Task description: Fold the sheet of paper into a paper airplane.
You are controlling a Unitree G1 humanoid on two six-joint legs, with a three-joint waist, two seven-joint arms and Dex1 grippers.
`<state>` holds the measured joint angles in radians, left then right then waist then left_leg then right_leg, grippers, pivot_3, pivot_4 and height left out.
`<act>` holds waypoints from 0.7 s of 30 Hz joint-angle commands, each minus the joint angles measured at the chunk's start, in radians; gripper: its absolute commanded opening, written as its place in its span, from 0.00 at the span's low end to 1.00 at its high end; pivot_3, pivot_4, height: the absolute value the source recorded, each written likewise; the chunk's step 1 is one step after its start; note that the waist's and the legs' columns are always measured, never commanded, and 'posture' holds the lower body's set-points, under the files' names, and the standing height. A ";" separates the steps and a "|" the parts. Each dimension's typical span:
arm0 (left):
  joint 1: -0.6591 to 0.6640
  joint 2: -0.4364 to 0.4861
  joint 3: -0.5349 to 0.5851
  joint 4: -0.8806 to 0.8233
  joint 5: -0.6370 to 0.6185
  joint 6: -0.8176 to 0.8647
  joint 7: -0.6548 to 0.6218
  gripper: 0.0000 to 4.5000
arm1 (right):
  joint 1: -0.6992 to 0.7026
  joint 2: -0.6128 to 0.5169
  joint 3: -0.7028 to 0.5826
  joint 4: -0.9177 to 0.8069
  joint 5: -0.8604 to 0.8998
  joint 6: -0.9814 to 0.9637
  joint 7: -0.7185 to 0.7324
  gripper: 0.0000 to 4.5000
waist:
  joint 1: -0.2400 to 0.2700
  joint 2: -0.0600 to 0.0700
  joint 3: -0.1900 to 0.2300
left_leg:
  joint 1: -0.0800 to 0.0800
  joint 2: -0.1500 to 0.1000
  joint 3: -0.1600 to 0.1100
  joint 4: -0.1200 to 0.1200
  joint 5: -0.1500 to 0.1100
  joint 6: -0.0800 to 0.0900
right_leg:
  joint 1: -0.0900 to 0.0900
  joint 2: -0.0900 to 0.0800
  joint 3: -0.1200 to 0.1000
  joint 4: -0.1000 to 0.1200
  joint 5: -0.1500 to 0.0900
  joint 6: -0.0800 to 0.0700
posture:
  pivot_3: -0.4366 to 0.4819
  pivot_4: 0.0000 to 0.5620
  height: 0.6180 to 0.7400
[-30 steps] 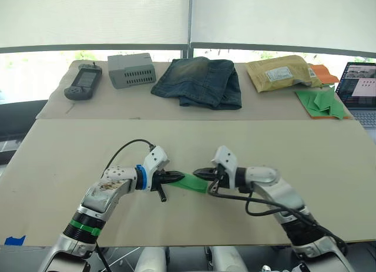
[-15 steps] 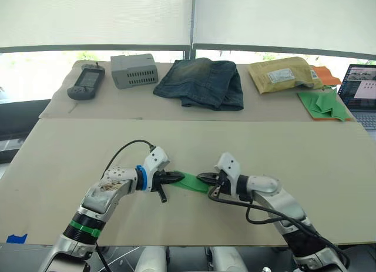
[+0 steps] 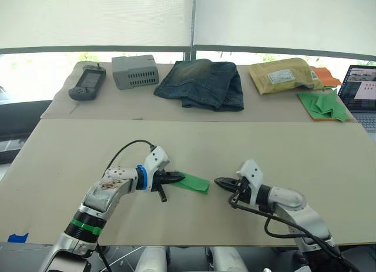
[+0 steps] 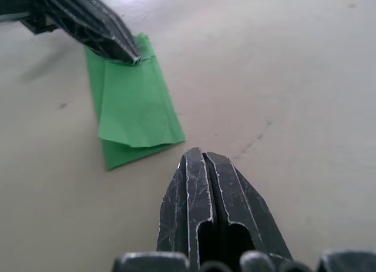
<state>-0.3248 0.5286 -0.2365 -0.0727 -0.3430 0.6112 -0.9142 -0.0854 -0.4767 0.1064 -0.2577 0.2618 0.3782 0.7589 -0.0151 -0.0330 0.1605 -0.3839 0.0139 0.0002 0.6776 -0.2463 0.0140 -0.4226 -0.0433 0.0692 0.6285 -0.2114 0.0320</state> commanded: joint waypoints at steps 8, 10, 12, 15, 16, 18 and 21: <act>-0.010 -0.012 -0.014 0.031 0.026 0.021 0.022 0.00 | -0.106 0.070 0.176 0.032 -0.076 0.005 -0.028 0.01 | 0.002 0.000 0.000 | -0.001 0.000 -0.001 -0.001 0.000 0.000 | -0.001 0.000 -0.001 0.000 0.000 -0.001 | 0.48 0.27 0.91; -0.013 -0.018 -0.002 0.034 0.022 0.024 0.033 0.00 | -0.098 0.064 0.217 0.086 -0.109 -0.027 -0.011 0.01 | 0.001 0.000 0.000 | -0.002 0.000 0.000 0.000 0.000 0.000 | -0.001 -0.001 -0.001 0.000 0.000 0.000 | 0.48 0.27 0.91; -0.013 -0.024 0.009 0.044 0.024 0.027 0.048 0.00 | -0.095 0.060 0.235 0.130 -0.127 -0.051 0.002 0.01 | 0.000 0.000 0.000 | -0.001 0.000 0.000 0.000 0.000 0.000 | 0.000 -0.001 0.000 -0.001 0.000 0.000 | 0.48 0.27 0.91; 0.004 -0.017 0.031 0.055 0.028 0.025 0.067 0.00 | -0.102 0.045 0.247 0.180 -0.145 -0.070 0.023 0.01 | -0.002 0.000 0.000 | 0.001 0.000 0.000 0.000 0.000 0.000 | 0.001 0.000 0.000 -0.001 0.000 0.000 | 0.48 0.27 0.91; 0.014 -0.008 0.044 0.054 0.027 0.025 0.073 0.00 | -0.106 0.037 0.252 0.190 -0.150 -0.076 0.033 0.01 | -0.003 0.000 -0.001 | 0.002 0.000 0.000 0.000 0.000 0.000 | 0.001 0.000 0.000 0.000 0.000 0.000 | 0.48 0.27 0.91; 0.034 0.011 0.065 0.052 0.026 0.026 0.075 0.00 | -0.111 0.031 0.256 0.204 -0.153 -0.081 0.046 0.01 | -0.004 0.000 -0.001 | 0.002 0.000 0.000 -0.001 0.000 0.000 | 0.001 0.001 0.000 0.000 0.000 0.000 | 0.48 0.27 0.91; 0.065 0.042 0.093 0.041 0.016 0.025 0.060 0.00 | -0.115 0.034 0.253 0.218 -0.154 -0.088 0.050 0.01 | -0.011 -0.001 -0.002 | 0.003 0.001 0.000 -0.002 0.000 0.000 | 0.001 0.001 0.000 0.001 -0.001 -0.001 | 0.48 0.27 0.91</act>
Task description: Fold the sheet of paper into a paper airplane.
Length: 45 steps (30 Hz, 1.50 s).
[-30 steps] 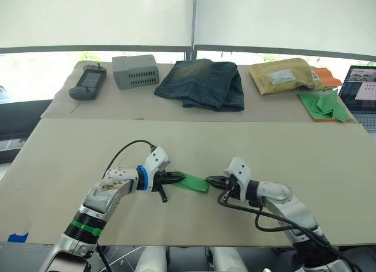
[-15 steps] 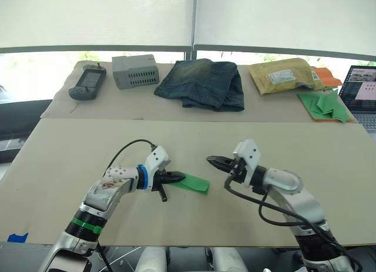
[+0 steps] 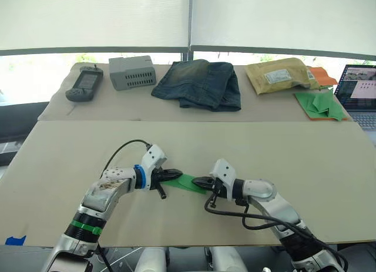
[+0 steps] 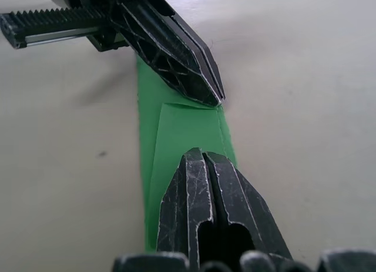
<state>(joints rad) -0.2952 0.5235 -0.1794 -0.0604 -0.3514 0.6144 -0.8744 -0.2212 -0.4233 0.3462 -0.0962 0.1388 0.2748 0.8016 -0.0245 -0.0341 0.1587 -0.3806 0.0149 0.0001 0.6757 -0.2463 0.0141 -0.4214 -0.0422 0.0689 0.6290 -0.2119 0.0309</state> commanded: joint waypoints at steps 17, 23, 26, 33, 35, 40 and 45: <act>0.229 0.189 0.288 -0.114 -0.138 0.010 -0.097 0.00 | -0.083 -0.038 -0.123 -0.154 0.160 0.116 0.083 0.01 | -0.023 0.000 0.000 | 0.007 0.002 0.000 -0.010 0.000 0.000 | -0.002 -0.001 0.001 0.001 -0.003 -0.005 | 0.48 0.27 0.91; 0.246 0.336 0.364 -0.149 -0.238 0.046 -0.258 0.00 | -0.168 -0.178 -0.092 -0.341 0.252 0.304 0.195 0.01 | -0.019 -0.001 0.007 | -0.005 0.002 -0.001 -0.009 0.000 0.000 | -0.010 -0.001 -0.001 0.000 -0.003 -0.004 | 0.48 0.27 0.91; 0.275 0.391 0.381 -0.165 -0.268 0.063 -0.316 0.00 | -0.189 -0.184 -0.040 -0.337 0.212 0.314 0.180 0.01 | -0.017 -0.001 0.007 | -0.008 0.002 -0.001 -0.011 0.000 0.000 | -0.013 -0.003 -0.001 -0.001 -0.004 -0.005 | 0.48 0.27 0.91; 0.320 0.422 0.405 -0.226 -0.305 0.093 -0.316 0.00 | -0.265 -0.121 0.080 -0.194 0.042 0.254 0.099 0.01 | -0.019 -0.004 0.009 | -0.013 0.001 0.000 -0.010 0.000 -0.001 | -0.019 -0.005 -0.001 -0.001 0.000 -0.008 | 0.48 0.27 0.91; 0.329 0.416 0.404 -0.238 -0.304 0.092 -0.305 0.00 | -0.284 -0.104 0.081 -0.154 0.015 0.234 0.087 0.01 | -0.018 -0.004 0.009 | -0.013 0.001 0.001 -0.010 0.000 -0.001 | -0.018 -0.004 -0.001 0.000 -0.001 -0.008 | 0.48 0.27 0.91; 0.351 0.399 0.399 -0.264 -0.317 0.096 -0.278 0.00 | -0.321 -0.120 0.075 -0.080 -0.061 0.185 0.075 0.01 | -0.017 -0.004 0.009 | -0.013 0.001 0.001 -0.010 0.000 -0.001 | -0.018 -0.004 -0.001 0.000 0.000 -0.008 | 0.48 0.27 0.91; 0.337 0.375 0.362 -0.257 -0.301 0.080 -0.256 0.00 | -0.365 -0.116 0.022 -0.029 -0.061 0.141 0.088 0.01 | -0.018 -0.004 0.009 | -0.013 0.001 0.001 -0.010 0.000 -0.001 | -0.018 -0.003 -0.001 0.000 0.001 -0.010 | 0.48 0.27 0.91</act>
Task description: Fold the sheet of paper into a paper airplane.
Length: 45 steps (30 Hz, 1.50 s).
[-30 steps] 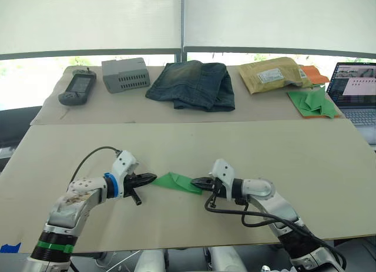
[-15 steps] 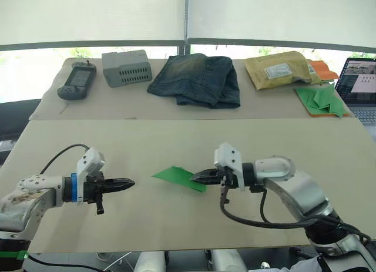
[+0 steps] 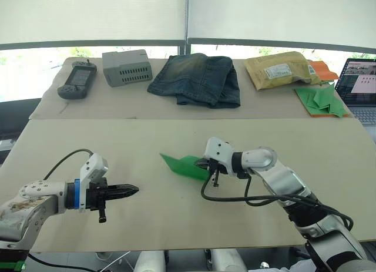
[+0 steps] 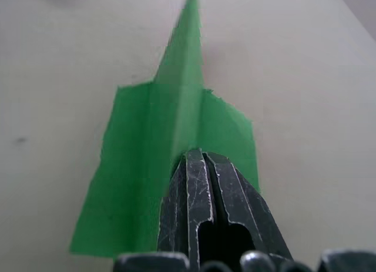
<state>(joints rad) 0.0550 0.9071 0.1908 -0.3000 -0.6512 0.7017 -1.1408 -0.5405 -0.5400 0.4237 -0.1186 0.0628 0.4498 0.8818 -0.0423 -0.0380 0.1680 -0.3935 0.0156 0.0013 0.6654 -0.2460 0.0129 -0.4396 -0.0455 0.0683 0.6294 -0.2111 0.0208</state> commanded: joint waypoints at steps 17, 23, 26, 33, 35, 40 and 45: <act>-0.047 -0.039 -0.105 0.011 0.061 -0.030 0.038 0.00 | -0.139 0.055 -0.083 -0.227 0.167 0.506 -0.079 0.51 | -0.005 0.000 0.000 | 0.001 0.000 0.000 0.001 0.000 0.000 | 0.000 0.001 0.000 0.001 0.001 -0.002 | 0.48 0.27 0.91; -0.059 -0.035 -0.109 0.022 0.069 -0.035 0.040 0.00 | -0.154 0.114 -0.034 -0.244 0.156 0.625 -0.169 0.51 | 0.000 0.000 0.000 | 0.001 0.000 -0.001 0.002 0.000 0.000 | 0.000 0.001 0.000 0.002 0.002 -0.002 | 0.48 0.27 0.91; -0.072 -0.043 -0.106 0.028 0.061 -0.021 0.049 0.00 | -0.181 0.143 -0.015 -0.240 0.162 0.731 -0.207 0.51 | -0.001 0.000 0.000 | 0.001 0.000 0.000 0.002 0.000 0.000 | 0.000 0.001 0.000 0.002 0.002 -0.002 | 0.48 0.27 0.91; -0.074 -0.056 -0.084 0.012 0.047 -0.050 0.052 0.00 | -0.215 0.141 0.033 -0.193 0.181 0.756 -0.200 0.51 | -0.001 0.000 0.000 | 0.001 0.000 -0.001 0.003 0.000 0.000 | 0.000 0.001 0.000 0.002 0.002 -0.002 | 0.48 0.27 0.91; -0.075 -0.062 -0.077 0.010 0.054 -0.068 0.058 0.00 | -0.216 0.147 0.039 -0.180 0.186 0.756 -0.201 0.46 | -0.001 0.000 0.000 | 0.000 0.000 -0.001 0.003 0.000 0.000 | 0.000 0.001 0.000 0.002 0.002 -0.002 | 0.48 0.27 0.91; -0.093 -0.080 -0.057 0.014 0.062 -0.106 0.082 0.00 | -0.215 0.148 0.052 -0.162 0.187 0.744 -0.204 0.10 | -0.001 0.000 0.000 | 0.000 0.000 0.000 0.003 0.000 0.000 | 0.000 0.001 0.000 0.002 0.002 -0.002 | 0.48 0.27 0.91; -0.142 -0.126 -0.018 0.002 -0.010 -0.095 0.108 0.00 | -0.223 0.099 0.031 -0.192 0.193 0.728 -0.187 0.01 | -0.001 0.000 0.000 | 0.000 0.000 0.000 0.003 0.000 0.000 | 0.000 0.001 0.000 0.002 0.002 -0.002 | 0.48 0.27 0.91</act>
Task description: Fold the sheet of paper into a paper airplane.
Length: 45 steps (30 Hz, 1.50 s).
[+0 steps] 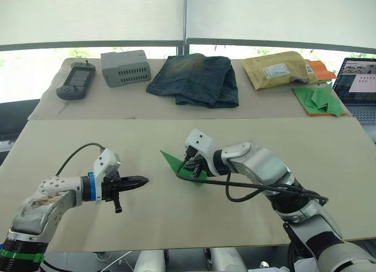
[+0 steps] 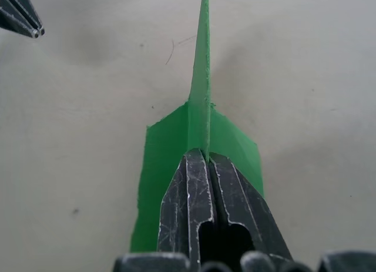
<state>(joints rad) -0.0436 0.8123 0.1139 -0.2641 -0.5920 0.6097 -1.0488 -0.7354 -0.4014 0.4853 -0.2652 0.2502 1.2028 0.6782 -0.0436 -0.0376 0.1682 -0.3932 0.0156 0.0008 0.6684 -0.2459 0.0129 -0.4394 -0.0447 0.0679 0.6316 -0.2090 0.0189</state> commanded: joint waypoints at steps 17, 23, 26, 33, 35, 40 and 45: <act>-0.228 -0.128 -0.015 -0.040 -0.098 -0.032 0.031 0.00 | 0.044 -0.406 -0.464 0.363 -0.097 -0.170 -0.132 0.01 | 0.006 0.000 0.000 | -0.007 -0.003 0.000 0.010 0.000 0.000 | 0.001 0.000 0.001 -0.002 0.004 0.006 | 0.48 0.27 0.91; -0.259 -0.154 -0.041 -0.037 -0.104 -0.043 0.017 0.00 | -0.007 -0.378 -0.502 0.674 -0.121 -0.376 -0.133 0.01 | -0.008 0.000 0.000 | -0.006 -0.002 0.002 0.010 0.000 0.000 | 0.001 0.002 0.003 -0.002 0.004 0.005 | 0.48 0.27 0.91; -0.267 -0.165 -0.043 -0.036 -0.113 -0.034 0.025 0.00 | -0.028 -0.372 -0.465 0.800 -0.167 -0.476 -0.133 0.01 | -0.008 0.000 0.000 | -0.006 -0.002 0.002 0.010 0.000 0.000 | 0.001 0.002 0.003 -0.002 0.005 0.005 | 0.48 0.27 0.91; -0.267 -0.165 -0.036 -0.037 -0.112 -0.031 0.029 0.00 | -0.058 -0.373 -0.505 0.836 -0.158 -0.487 -0.108 0.21 | -0.005 0.000 0.001 | -0.006 -0.002 0.002 0.010 0.000 0.000 | 0.002 0.002 0.004 -0.003 0.005 0.006 | 0.48 0.27 0.91; -0.266 -0.165 -0.033 -0.037 -0.115 -0.025 0.033 0.00 | -0.058 -0.386 -0.519 0.808 -0.152 -0.473 -0.100 0.36 | -0.003 0.001 0.001 | -0.006 -0.002 0.002 0.010 0.000 0.000 | 0.001 0.002 0.004 -0.003 0.005 0.006 | 0.48 0.27 0.91; -0.275 -0.158 -0.025 -0.028 -0.124 -0.006 0.040 0.00 | -0.051 -0.431 -0.560 0.693 -0.126 -0.407 -0.070 0.75 | 0.000 0.002 0.002 | -0.006 -0.003 0.002 0.010 0.000 0.000 | 0.001 0.002 0.003 -0.003 0.005 0.006 | 0.48 0.27 0.91; -0.289 -0.134 -0.020 -0.009 -0.127 0.022 0.038 0.00 | -0.017 -0.484 -0.607 0.542 -0.084 -0.354 -0.020 0.99 | 0.001 0.002 0.002 | -0.006 -0.002 0.001 0.010 0.000 0.000 | 0.001 0.002 0.003 -0.003 0.005 0.006 | 0.48 0.27 0.91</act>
<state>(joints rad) -0.3116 0.6622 0.0649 -0.2653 -0.7075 0.6206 -1.0089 -0.7625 -0.8588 -0.0799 0.3464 0.1430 0.8397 0.6362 -0.0428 -0.0352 0.1700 -0.3995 0.0132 0.0020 0.6786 -0.2458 0.0132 -0.4382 -0.0428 0.0709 0.6288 -0.2039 0.0254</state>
